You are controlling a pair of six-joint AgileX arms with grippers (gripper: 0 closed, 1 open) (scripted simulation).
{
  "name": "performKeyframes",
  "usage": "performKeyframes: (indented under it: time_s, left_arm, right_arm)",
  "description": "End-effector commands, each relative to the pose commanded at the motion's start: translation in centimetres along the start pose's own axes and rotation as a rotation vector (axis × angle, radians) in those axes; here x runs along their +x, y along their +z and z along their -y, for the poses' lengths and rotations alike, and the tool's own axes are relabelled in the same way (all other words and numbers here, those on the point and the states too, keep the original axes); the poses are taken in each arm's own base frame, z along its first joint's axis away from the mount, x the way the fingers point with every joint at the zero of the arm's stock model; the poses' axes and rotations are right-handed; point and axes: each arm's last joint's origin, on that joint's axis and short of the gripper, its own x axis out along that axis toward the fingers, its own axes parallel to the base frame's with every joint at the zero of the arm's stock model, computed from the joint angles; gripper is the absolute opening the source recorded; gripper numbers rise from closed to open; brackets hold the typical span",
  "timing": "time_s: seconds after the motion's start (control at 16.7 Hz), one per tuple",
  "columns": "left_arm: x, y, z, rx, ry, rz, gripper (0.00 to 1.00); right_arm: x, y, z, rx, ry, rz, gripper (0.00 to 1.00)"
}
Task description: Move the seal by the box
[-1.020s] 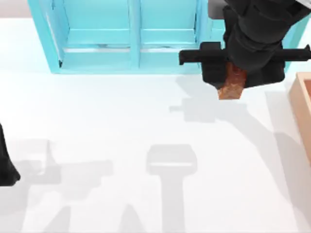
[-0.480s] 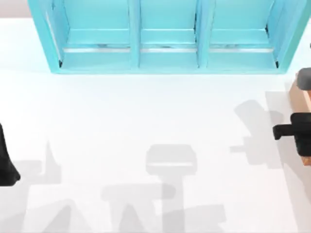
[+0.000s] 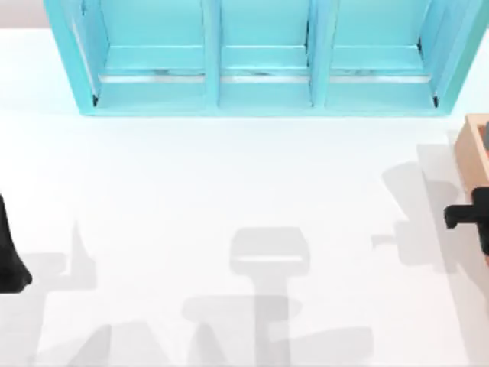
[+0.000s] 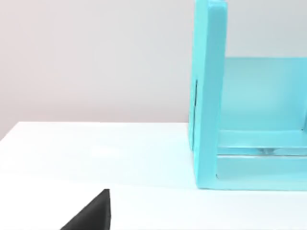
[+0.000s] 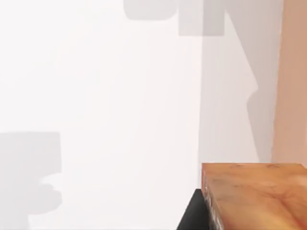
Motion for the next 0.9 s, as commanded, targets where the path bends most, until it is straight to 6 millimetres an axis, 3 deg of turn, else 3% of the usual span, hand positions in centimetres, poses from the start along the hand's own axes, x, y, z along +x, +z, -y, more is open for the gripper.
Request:
performKeyframes:
  time_s: [0.24, 0.72, 0.9]
  left_arm:
    - [0.0, 0.0, 0.0, 0.0, 0.0, 0.0, 1.0]
    - [0.0, 0.0, 0.0, 0.0, 0.0, 0.0, 1.0]
    - [0.0, 0.0, 0.0, 0.0, 0.0, 0.0, 1.0]
  right_arm:
    - [1.1, 0.1, 0.1, 0.012, 0.001, 0.013, 0.0]
    - [6.2, -0.2, 0.1, 0.004, 0.003, 0.006, 0.0]
    - [6.4, -0.3, 0.1, 0.002, 0.002, 0.004, 0.0]
